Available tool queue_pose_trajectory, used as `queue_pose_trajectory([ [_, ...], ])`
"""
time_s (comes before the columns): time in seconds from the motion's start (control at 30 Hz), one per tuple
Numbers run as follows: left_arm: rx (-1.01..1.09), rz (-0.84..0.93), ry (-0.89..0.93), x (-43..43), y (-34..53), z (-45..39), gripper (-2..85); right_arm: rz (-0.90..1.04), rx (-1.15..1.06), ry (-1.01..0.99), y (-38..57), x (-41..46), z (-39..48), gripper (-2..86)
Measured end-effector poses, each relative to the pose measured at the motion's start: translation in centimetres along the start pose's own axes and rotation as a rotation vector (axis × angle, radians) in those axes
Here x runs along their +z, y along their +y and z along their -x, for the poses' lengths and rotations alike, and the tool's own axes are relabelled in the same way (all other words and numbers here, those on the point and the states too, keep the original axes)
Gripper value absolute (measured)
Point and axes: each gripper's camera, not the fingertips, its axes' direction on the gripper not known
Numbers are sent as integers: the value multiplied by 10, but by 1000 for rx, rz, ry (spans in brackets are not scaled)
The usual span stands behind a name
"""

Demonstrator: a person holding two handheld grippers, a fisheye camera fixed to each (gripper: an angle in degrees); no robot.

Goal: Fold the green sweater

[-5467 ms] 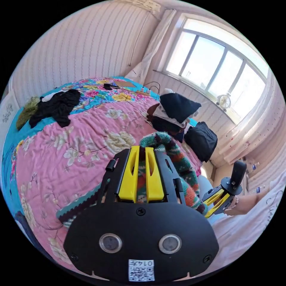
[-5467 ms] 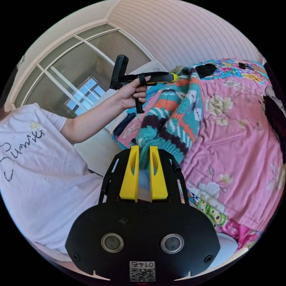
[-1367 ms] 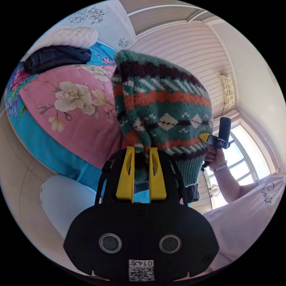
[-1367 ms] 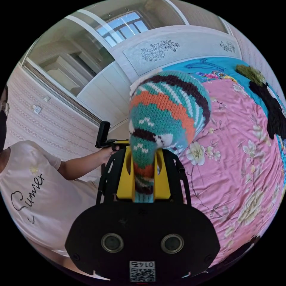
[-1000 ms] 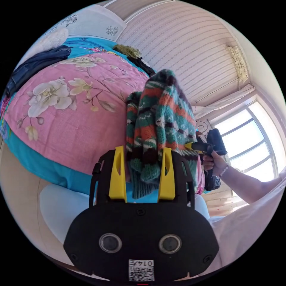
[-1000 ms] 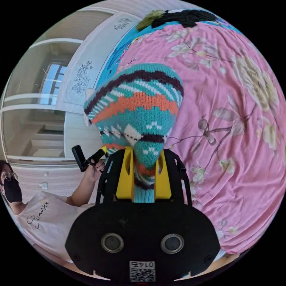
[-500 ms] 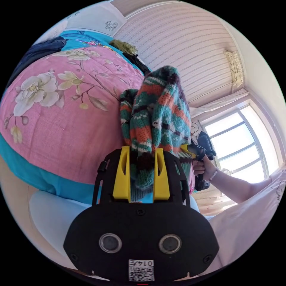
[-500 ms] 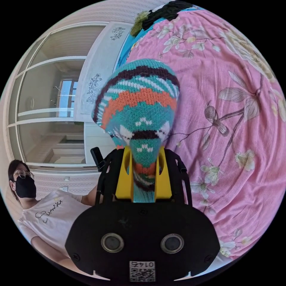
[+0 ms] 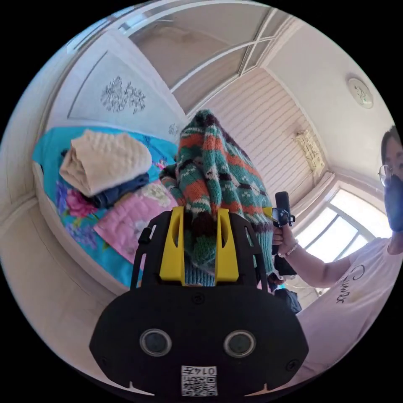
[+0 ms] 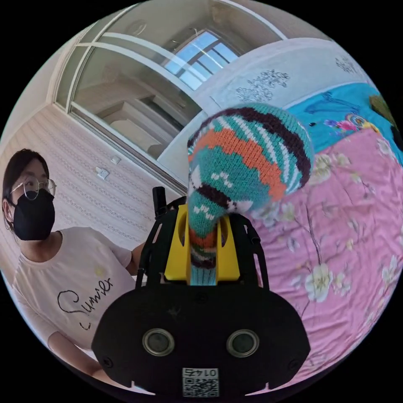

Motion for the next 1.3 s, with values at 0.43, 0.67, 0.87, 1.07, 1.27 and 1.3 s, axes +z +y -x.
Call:
queue_pose_trajectory([
  [0.43,-50,305,-721,108,-127,144,120,27,412,226,-142,194,-97,8],
  [0.67,-38,203,-582,83,-116,144,111,-11,98,325,-178,216,-27,-3],
  [0.87,51,0,-531,16,-106,105,77,32,-209,697,-233,256,50,-5],
  [1.07,251,24,-525,26,-64,35,2,75,-221,1156,-269,291,51,-8],
  [1.27,93,106,-525,97,-25,47,-9,268,-303,1332,-254,326,51,-6],
  [1.3,74,109,-532,99,-27,42,-9,283,-347,1373,-248,329,56,-6],
])
